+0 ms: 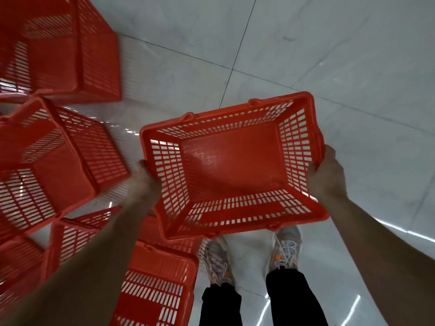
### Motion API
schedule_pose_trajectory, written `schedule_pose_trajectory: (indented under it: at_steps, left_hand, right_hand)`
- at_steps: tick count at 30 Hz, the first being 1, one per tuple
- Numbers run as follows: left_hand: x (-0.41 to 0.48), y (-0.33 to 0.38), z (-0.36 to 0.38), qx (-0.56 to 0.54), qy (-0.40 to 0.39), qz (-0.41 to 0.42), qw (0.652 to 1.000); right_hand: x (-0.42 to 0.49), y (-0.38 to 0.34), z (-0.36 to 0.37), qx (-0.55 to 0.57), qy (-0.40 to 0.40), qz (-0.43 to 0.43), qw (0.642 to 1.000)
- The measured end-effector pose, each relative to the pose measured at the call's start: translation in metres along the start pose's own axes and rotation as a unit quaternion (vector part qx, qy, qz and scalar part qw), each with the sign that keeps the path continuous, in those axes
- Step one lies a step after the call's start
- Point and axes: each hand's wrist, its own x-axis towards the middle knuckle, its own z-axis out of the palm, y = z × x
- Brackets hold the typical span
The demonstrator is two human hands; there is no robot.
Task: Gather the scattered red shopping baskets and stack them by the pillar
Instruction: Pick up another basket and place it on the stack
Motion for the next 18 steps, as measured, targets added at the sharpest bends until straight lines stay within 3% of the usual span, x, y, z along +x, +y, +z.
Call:
schedule_pose_trajectory:
  at_steps: [4, 9, 15, 18]
  left_hand:
    - [-0.024, 0.000, -0.015, -0.054, 0.044, 0.035, 0.997]
    - [-0.085, 0.009, -0.099, -0.134, 0.077, 0.020, 0.988]
    - [-0.229, 0.005, -0.239, -0.188, 0.108, 0.033, 0.976]
    - [-0.315, -0.014, -0.301, -0.230, 0.124, 0.018, 0.965]
  right_hand:
    - [-0.011, -0.002, -0.034, -0.028, 0.022, -0.040, 0.999]
    - [-0.064, -0.048, -0.117, 0.011, 0.022, -0.092, 0.995]
    - [-0.170, -0.136, -0.242, -0.015, 0.043, -0.136, 0.990]
    - [-0.221, -0.181, -0.295, -0.041, 0.056, -0.196, 0.978]
